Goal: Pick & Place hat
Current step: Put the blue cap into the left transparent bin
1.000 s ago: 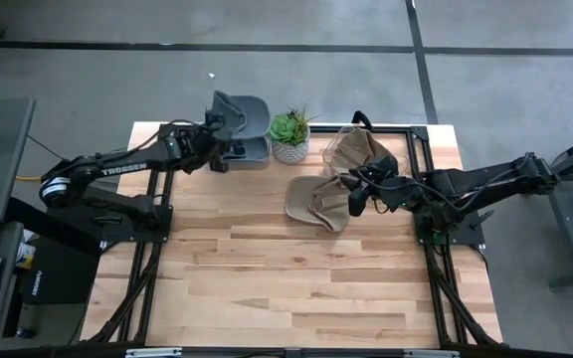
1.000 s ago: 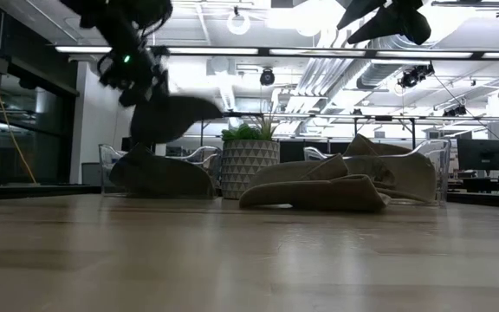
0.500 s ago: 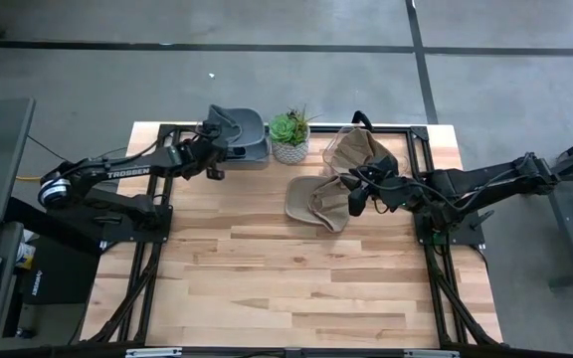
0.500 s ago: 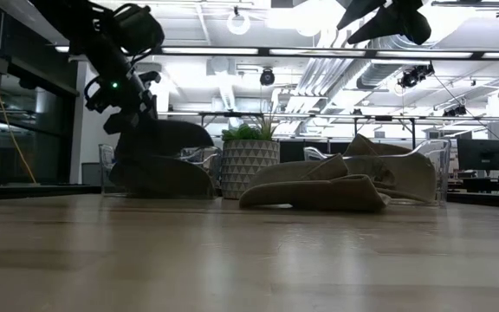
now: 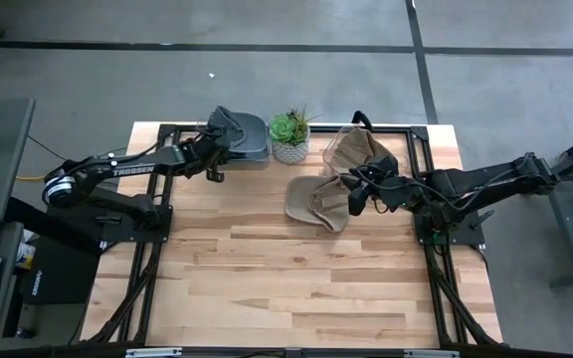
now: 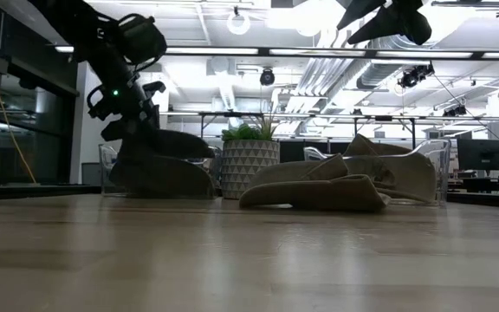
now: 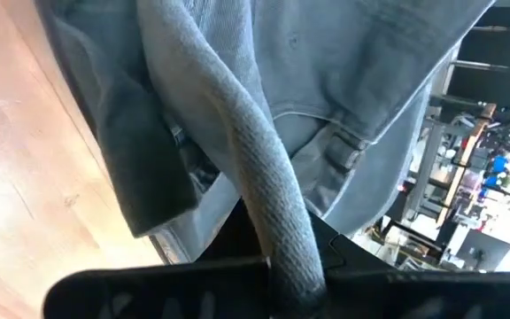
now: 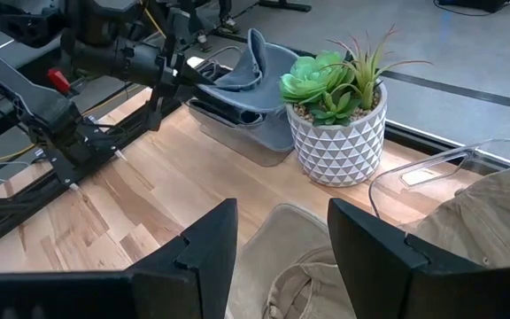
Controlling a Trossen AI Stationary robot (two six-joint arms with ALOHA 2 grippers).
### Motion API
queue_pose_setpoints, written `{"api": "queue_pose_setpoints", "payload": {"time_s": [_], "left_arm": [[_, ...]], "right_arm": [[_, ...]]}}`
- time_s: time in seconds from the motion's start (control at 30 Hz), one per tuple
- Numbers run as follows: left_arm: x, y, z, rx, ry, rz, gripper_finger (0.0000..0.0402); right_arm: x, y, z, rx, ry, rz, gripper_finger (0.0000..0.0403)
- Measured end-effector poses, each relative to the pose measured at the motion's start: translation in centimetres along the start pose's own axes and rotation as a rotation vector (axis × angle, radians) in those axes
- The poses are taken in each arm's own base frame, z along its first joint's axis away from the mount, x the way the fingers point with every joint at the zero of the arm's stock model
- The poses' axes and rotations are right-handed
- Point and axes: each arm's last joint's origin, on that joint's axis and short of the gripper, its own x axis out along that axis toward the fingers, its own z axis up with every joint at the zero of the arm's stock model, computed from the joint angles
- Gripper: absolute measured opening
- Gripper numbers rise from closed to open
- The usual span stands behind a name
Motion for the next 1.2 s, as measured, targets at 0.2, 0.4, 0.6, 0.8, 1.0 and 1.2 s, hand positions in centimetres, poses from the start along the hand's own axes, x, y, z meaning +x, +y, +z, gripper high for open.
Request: {"api": "queue_pose_setpoints", "payload": {"time_s": [0.2,0.4,0.6,0.8,1.0,1.2], "left_arm": [[0.7,0.6,-0.1,0.018,-0.015,0.047,0.0],[1.6,1.4,-0.2,0.012,-0.035,0.102,0.0],[2.3,1.7,-0.3,0.004,-0.042,0.126,0.0],[2.6,2.0,-0.4,0.018,-0.044,0.147,0.0],[2.6,2.0,-0.4,0.019,-0.04,0.154,0.0],[2.6,2.1,-0.4,0.072,-0.036,0.154,0.0023]], "right_arm": [[0.0,0.0,0.0,0.0,-0.001,-0.001,0.0172],[0.0,0.0,0.0,0.001,0.0,0.001,0.0172],[0.0,0.0,0.0,0.0,0.001,0.001,0.0172],[0.0,0.0,0.0,0.0,0.001,0.001,0.0172],[0.0,0.0,0.0,0.0,0.001,0.001,0.0172],[0.0,0.0,0.0,0.0,0.001,0.001,0.0172]]}}
